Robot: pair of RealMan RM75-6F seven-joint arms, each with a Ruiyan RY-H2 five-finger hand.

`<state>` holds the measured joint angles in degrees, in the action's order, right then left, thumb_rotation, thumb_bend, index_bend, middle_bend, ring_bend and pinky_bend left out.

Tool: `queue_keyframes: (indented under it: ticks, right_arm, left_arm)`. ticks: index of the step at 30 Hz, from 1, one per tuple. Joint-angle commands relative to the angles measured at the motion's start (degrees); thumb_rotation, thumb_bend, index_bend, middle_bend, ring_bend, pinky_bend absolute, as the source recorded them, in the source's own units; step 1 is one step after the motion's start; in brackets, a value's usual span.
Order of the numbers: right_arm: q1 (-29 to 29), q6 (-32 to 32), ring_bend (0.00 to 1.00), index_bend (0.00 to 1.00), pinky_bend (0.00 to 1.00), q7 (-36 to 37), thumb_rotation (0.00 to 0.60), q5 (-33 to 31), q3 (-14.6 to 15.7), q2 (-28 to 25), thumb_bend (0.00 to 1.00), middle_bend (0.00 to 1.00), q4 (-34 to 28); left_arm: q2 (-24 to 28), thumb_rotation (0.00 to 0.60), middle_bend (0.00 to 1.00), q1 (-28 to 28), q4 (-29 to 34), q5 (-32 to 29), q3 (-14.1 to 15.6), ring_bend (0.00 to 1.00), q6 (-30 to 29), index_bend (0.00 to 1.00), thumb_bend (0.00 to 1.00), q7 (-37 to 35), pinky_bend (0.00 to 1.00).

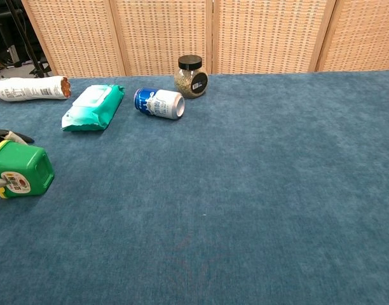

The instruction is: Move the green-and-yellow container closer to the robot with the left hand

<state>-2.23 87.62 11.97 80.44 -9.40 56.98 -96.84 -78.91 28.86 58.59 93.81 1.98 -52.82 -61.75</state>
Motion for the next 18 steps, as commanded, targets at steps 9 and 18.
queue_keyframes:
  ticks: [9,18]
  right_arm:
    - [0.1,0.1,0.0,0.0,0.0,-0.1,0.6,-0.2,-0.1,0.0,0.0,0.0,-0.2]
    - [0.0,-0.1,0.0,0.0,0.0,0.5,0.6,-1.0,-0.5,-0.2,0.0,0.0,-0.2]
  left_arm:
    - [5.9,0.6,0.0,-2.4,5.2,0.0,-0.5,0.0,-9.5,0.04,0.08,8.0,0.0]
    - [18.0,0.6,0.0,0.9,27.6,-3.3,-2.3,0.0,-4.0,0.04,0.09,35.7,0.0]
